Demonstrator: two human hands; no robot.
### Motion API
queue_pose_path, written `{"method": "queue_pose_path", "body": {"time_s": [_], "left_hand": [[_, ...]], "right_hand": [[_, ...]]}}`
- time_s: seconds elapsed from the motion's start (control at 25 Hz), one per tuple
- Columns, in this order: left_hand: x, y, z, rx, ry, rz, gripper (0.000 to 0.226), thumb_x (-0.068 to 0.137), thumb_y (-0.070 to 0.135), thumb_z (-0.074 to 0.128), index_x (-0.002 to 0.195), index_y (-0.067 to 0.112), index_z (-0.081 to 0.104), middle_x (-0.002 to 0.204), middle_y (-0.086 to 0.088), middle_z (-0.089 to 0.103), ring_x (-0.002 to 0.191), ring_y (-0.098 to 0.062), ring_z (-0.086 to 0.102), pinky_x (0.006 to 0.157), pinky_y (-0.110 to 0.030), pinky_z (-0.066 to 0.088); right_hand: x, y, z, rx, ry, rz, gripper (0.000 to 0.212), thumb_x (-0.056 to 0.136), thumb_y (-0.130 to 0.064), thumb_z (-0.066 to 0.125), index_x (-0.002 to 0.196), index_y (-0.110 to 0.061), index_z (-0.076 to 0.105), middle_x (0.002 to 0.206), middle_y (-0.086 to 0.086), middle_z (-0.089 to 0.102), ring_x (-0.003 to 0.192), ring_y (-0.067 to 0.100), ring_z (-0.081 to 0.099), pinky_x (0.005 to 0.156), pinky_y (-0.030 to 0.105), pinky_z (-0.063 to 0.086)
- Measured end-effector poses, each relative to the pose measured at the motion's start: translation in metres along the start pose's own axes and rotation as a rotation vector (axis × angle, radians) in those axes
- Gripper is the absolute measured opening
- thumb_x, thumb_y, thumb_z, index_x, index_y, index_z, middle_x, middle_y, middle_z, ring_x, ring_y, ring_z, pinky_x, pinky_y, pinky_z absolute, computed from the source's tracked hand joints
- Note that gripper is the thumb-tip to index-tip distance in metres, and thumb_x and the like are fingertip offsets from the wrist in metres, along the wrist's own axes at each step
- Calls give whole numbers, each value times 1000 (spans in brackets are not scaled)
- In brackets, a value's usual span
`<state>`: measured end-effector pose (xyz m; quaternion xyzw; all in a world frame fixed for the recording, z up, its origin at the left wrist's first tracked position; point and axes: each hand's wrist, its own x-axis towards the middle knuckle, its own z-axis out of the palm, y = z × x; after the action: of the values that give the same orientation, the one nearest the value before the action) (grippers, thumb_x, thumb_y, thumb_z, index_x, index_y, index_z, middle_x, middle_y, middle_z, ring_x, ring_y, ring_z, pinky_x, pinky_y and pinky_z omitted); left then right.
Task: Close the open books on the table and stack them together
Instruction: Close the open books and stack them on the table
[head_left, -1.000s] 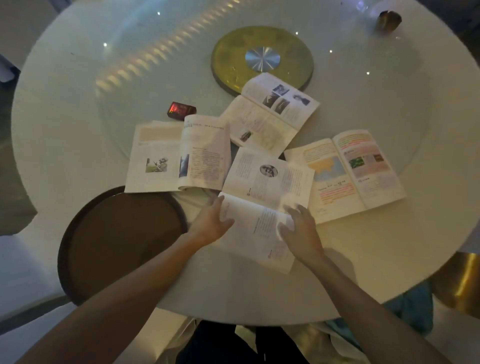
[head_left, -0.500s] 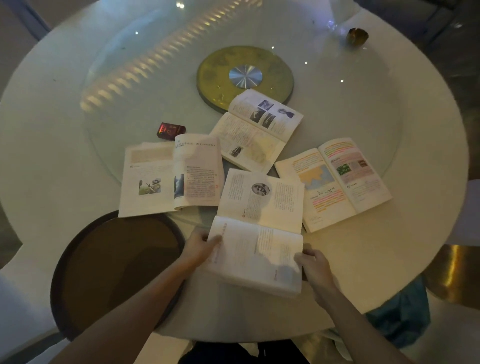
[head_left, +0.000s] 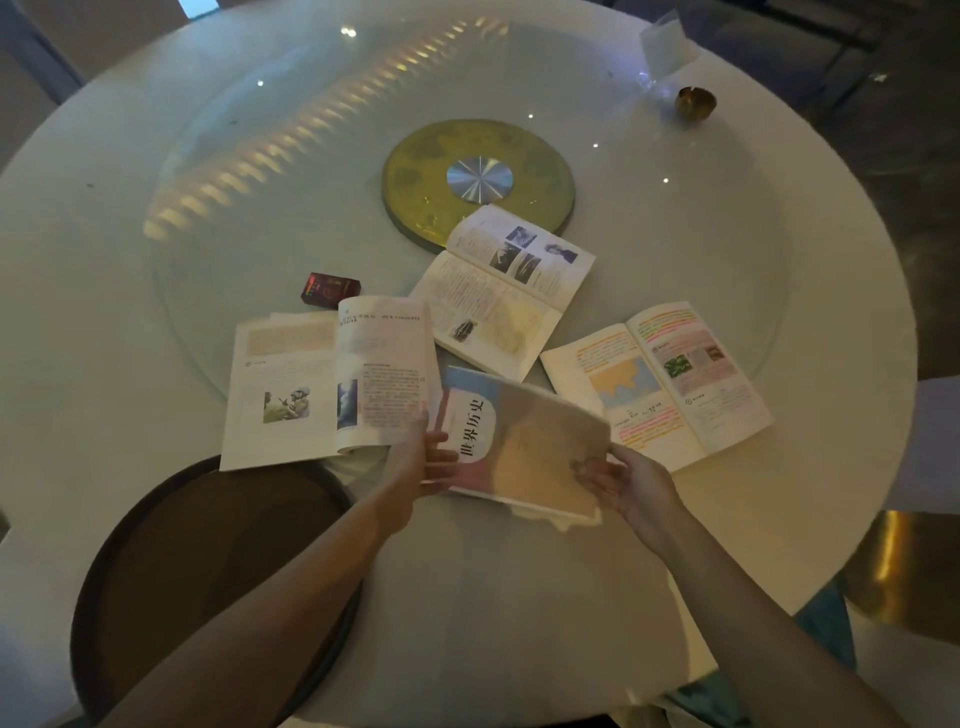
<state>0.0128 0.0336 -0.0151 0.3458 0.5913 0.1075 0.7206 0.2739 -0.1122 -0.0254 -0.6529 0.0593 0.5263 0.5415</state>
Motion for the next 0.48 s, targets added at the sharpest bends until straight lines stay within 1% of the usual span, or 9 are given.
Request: {"method": "queue_pose_path", "body": {"time_s": [0.04,0.08,0.12,0.16,0.24,0.32,0.36,0.44,0.48], "left_hand": [[2,-7,4,0,22,-26,49,101,55,41,114,13,63,107,-13,71,100,-31,70,82,-39,58],[4,-15,9,11,48,-44,41,101,49,46,113,12,63,105,-13,71,97,-29,70,79,-37,58],[6,-25,14,27,72,-62,33,101,41,52,110,12,63,101,-12,70,91,-27,70,75,-35,59],[6,-35,20,33,89,-82,25,100,35,56,106,12,63,95,-11,68,81,-24,69,69,-32,58],[5,-54,35,-16,96,-136,15,97,29,61,95,14,61,83,-9,59,67,-19,61,57,-26,55],[4,-67,48,-101,81,-176,19,95,32,65,86,18,57,79,-7,53,67,-20,56,55,-25,52],[4,-71,53,-136,77,-189,21,94,33,66,84,19,56,80,-8,52,72,-23,55,58,-27,52],[5,-75,62,-162,74,-191,20,94,33,67,87,17,55,83,-8,50,81,-24,52,64,-29,50],[7,-76,66,-169,83,-188,20,94,31,67,91,15,56,83,-8,49,80,-24,51,63,-29,48]], "right_hand": [[6,-5,3,-98,-15,5,20,99,-15,61,109,1,67,89,23,74,88,37,72,85,46,59],[13,-8,6,-219,-41,7,16,96,-14,63,104,-1,67,87,22,69,75,30,68,70,39,56],[21,-12,9,-354,-62,-10,12,93,-13,63,100,-3,67,85,20,64,65,25,60,59,33,47],[30,-14,13,-507,-61,-65,10,92,-11,61,96,-4,68,83,18,61,63,23,54,56,32,40],[52,-18,24,-883,-29,-294,14,94,-13,58,96,-4,69,89,20,63,77,27,56,63,34,41],[71,-22,39,-1261,-60,-558,29,97,-14,56,122,-4,67,120,18,65,108,32,60,85,40,49],[80,-23,46,-1393,-114,-645,39,98,-12,55,136,-3,60,133,18,61,122,35,57,96,44,48],[92,-25,55,-1563,-204,-682,50,99,-13,53,148,-3,49,147,18,54,133,39,51,105,48,44],[96,-26,58,-1642,-210,-660,51,100,-17,52,149,-5,47,150,17,52,135,38,49,107,49,43]]}}
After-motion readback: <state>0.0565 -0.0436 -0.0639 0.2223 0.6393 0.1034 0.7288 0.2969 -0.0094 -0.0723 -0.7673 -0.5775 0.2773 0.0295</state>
